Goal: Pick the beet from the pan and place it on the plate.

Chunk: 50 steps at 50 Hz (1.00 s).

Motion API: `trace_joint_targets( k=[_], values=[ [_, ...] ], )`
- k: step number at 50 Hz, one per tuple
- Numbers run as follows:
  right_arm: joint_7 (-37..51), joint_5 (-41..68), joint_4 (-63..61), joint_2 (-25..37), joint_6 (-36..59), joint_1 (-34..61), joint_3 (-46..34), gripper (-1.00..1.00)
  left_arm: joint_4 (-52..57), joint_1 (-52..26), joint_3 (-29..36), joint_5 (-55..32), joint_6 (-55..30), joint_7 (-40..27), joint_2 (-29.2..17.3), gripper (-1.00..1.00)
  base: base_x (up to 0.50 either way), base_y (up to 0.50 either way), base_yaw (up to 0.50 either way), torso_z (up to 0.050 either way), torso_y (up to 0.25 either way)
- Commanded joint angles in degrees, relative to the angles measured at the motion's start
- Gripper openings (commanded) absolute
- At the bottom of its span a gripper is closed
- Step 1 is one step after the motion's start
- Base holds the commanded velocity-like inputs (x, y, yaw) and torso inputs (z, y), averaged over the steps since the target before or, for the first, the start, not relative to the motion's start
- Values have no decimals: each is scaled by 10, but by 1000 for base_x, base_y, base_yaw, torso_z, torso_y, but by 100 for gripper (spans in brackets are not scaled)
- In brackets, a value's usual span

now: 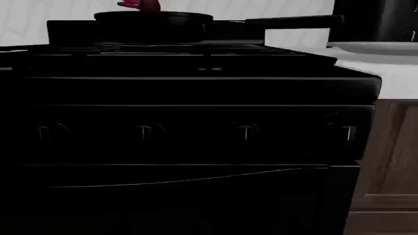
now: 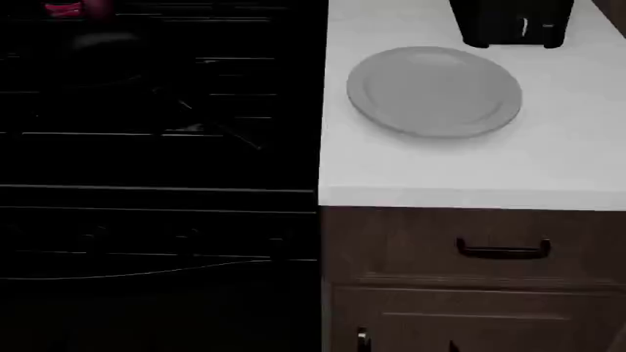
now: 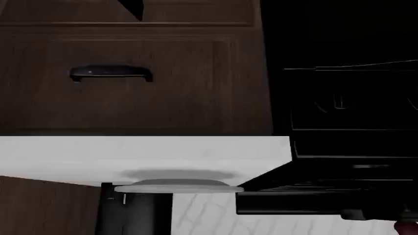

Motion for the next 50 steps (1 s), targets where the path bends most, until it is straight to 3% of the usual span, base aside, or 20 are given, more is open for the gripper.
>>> trace_joint_targets(
  k=[1,17,18,19,26,32,36,40,41,42,44,45,47,48,50],
  values=[
    [24,19,9,19,-7,2,-24,100,-12,-5,51,-44,11,-50,-43,100,0,0,0,0,0],
    [50,33,5,37,2,2,-41,100,0,-2,64,-53,4,-63,-54,100,0,0,0,0,0],
    [92,-2,66,37,-16,27,-48,100,-53,-19,68,-16,6,-64,-37,100,0,0,0,0,0],
    [7,5,0,5,0,0,-7,100,0,0,6,-6,0,-6,-6,100,0,0,0,0,0],
    [40,24,9,18,26,13,-18,100,-1,-7,20,-34,-24,-15,-21,100,0,0,0,0,0],
    [69,13,-164,41,130,49,-7,100,194,-41,20,-8,-218,-47,-51,100,0,0,0,0,0],
    [67,42,-362,59,301,113,15,100,376,-114,22,32,-399,-66,-75,100,0,0,0,0,0],
    [67,122,-552,80,551,258,80,100,560,-236,24,46,-612,-55,-102,100,0,0,0,0,0],
    [71,141,-595,83,623,305,101,100,599,-287,32,47,-681,-40,-111,100,0,0,0,0,0],
    [123,221,-600,112,653,340,122,100,600,-321,28,74,-699,-12,-100,100,0,0,0,0,0],
    [295,393,-600,209,689,406,171,100,600,-375,91,246,-696,160,-13,100,0,0,0,0,0],
    [381,479,-600,240,705,451,188,100,600,-432,132,332,-753,246,-1,100,0,0,0,0,0],
    [494,651,-582,259,750,522,215,100,593,-511,214,504,-802,418,-13,100,0,0,0,0,0],
    [539,737,-566,270,756,556,214,100,573,-563,227,590,-820,503,-8,100,0,0,0,0,0],
    [595,868,-547,284,755,596,205,100,538,-615,235,762,-831,608,-3,100,0,0,0,0,0]
  ],
)
